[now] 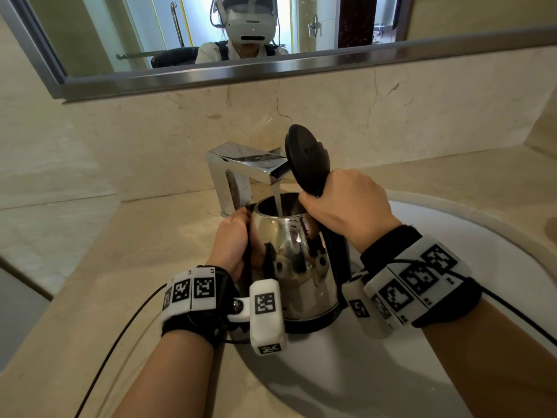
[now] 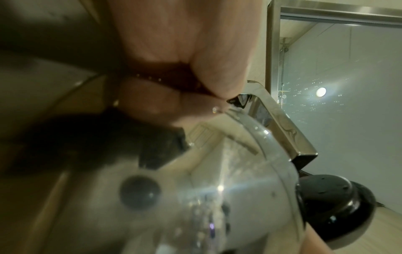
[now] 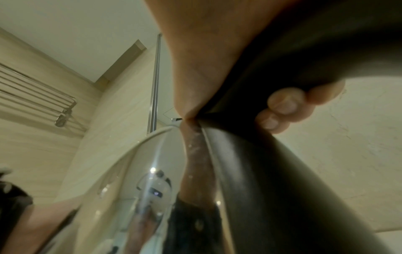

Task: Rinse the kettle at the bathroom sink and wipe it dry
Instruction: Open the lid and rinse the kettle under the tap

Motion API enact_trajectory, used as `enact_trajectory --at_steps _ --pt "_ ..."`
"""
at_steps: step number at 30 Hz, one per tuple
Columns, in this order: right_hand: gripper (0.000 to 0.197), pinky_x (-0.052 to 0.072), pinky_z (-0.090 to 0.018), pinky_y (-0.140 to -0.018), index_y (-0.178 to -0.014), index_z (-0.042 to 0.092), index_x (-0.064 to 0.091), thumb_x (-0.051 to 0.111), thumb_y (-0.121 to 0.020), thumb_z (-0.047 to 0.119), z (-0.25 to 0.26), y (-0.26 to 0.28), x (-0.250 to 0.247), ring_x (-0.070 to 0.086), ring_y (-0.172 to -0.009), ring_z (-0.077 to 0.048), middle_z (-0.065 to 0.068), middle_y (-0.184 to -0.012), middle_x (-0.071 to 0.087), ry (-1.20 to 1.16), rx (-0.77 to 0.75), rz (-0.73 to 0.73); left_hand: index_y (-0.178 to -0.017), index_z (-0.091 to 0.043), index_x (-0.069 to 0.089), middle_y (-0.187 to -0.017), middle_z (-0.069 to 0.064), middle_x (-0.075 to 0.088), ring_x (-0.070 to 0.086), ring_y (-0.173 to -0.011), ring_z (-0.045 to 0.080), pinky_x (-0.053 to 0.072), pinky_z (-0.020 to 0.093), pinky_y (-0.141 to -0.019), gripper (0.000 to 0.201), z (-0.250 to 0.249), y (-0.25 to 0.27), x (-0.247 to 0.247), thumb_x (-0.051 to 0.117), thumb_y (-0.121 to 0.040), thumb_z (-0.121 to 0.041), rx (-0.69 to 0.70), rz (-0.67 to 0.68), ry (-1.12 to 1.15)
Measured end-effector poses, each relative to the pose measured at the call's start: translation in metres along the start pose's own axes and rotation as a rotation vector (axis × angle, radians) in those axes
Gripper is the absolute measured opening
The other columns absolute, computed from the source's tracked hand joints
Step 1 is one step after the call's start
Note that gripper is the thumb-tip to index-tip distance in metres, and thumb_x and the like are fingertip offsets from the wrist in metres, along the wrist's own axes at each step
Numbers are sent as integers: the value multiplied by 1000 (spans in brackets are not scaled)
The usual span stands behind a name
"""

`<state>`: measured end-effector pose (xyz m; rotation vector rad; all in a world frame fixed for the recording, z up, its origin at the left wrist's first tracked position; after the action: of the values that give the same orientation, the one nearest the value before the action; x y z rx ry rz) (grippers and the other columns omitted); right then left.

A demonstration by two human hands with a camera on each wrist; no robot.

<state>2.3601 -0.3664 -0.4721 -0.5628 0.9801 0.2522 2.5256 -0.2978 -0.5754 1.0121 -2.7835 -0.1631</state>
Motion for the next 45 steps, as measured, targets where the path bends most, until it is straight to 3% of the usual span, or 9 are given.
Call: enact_trajectory --at_steps 9,13,19,24,30,34,40,45 --pt "33 32 -27 -54 -73 17 51 53 -84 48 -5 -3 2 45 -62 -19 4 -60 42 6 25 3 -90 -14 62 -84 10 64 61 -75 20 48 29 -61 30 2 -2 1 34 -98 -20 -2 17 1" --pt "33 33 -28 -58 -72 17 52 54 -83 49 -7 -4 4 48 -66 -21 4 -60 43 -3 37 9 -95 -10 63 -84 11 64 61 -74 20 48 28 -58 30 2 -3 0 34 -98 -19 -5 19 -4" --pt "34 27 -25 -47 -67 19 49 54 -83 48 -8 -4 4 42 -57 -16 3 -60 44 -5 39 5 -96 -10 62 -87 11 63 61 -77 20 48 28 -61 28 3 -3 0 35 -98 -19 -12 14 5" --pt "33 29 -27 -51 -67 19 49 55 -83 47 -8 -4 3 41 -57 -16 4 -59 43 2 41 2 -101 -9 62 -83 10 63 60 -73 19 47 27 -58 29 3 -3 0 35 -97 -19 -12 17 10" --pt "34 31 -27 -54 -65 19 48 55 -82 48 -11 -6 4 41 -56 -15 4 -60 44 2 53 7 -108 -8 61 -94 14 64 61 -82 22 49 29 -63 30 4 -4 0 35 -97 -19 -13 13 3" --pt "35 27 -24 -47 -62 21 45 55 -83 48 -10 -6 4 38 -52 -9 4 -59 44 2 53 3 -110 -8 61 -99 15 64 62 -87 23 49 30 -65 31 3 -4 0 35 -98 -19 0 14 -9" --pt "34 33 -27 -54 -64 19 48 54 -83 48 -10 -5 5 46 -59 -17 3 -60 46 -9 53 19 -94 -13 62 -93 12 64 61 -87 24 49 30 -66 29 3 -4 -1 35 -98 -20 1 12 -8" --pt "33 31 -26 -51 -68 18 51 54 -83 48 -11 -6 6 41 -54 -12 3 -60 47 -4 50 22 -89 -15 61 -86 9 64 61 -80 21 48 29 -62 29 2 -3 0 34 -99 -19 7 20 2"
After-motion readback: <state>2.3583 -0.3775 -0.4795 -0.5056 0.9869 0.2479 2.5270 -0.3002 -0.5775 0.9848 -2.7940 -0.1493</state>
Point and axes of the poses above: each hand's wrist, its own y-axis away from the middle knuckle, its own x-axis out of the palm, z = x × y, the point moved 9 cm from there along -y, towards the middle knuckle
